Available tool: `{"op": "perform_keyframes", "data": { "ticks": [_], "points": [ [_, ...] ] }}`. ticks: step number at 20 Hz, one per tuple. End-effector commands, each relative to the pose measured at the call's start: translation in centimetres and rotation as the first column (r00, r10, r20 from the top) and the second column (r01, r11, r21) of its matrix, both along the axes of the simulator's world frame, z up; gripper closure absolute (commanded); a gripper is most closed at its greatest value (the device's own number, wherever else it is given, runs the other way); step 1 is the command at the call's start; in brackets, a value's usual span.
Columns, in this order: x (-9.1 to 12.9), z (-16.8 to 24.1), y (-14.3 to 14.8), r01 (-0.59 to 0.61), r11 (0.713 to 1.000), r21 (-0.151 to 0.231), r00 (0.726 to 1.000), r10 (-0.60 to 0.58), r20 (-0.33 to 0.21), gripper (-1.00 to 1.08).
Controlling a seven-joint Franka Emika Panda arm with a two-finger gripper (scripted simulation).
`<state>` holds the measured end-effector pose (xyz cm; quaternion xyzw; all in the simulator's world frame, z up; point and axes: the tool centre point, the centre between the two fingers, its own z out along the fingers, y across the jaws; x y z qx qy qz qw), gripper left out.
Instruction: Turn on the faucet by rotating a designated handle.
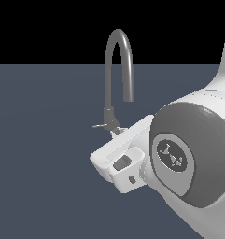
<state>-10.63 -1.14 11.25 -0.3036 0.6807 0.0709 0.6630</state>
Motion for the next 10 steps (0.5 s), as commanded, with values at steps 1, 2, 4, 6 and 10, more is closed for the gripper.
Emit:
{"op": "perform_keyframes", "data": {
  "ticks": [1,2,4,6,10],
  "points": [
    [0.4,-0.6,0.5,0.035,0.999,0.038,0.999,-0.035,-0.002,1.08],
    [0.5,-0.8,0.7,0.048,0.997,0.053,0.999,-0.048,-0.003,1.08],
    [0.8,-1.3,1.2,0.074,0.994,0.083,0.997,-0.074,-0.006,1.08],
    [1.2,-1.7,1.6,0.1,0.989,0.112,0.995,-0.1,-0.01,1.08],
    [1.9,-2.5,2.5,0.152,0.973,0.171,0.988,-0.151,-0.021,1.08]
  ]
}}
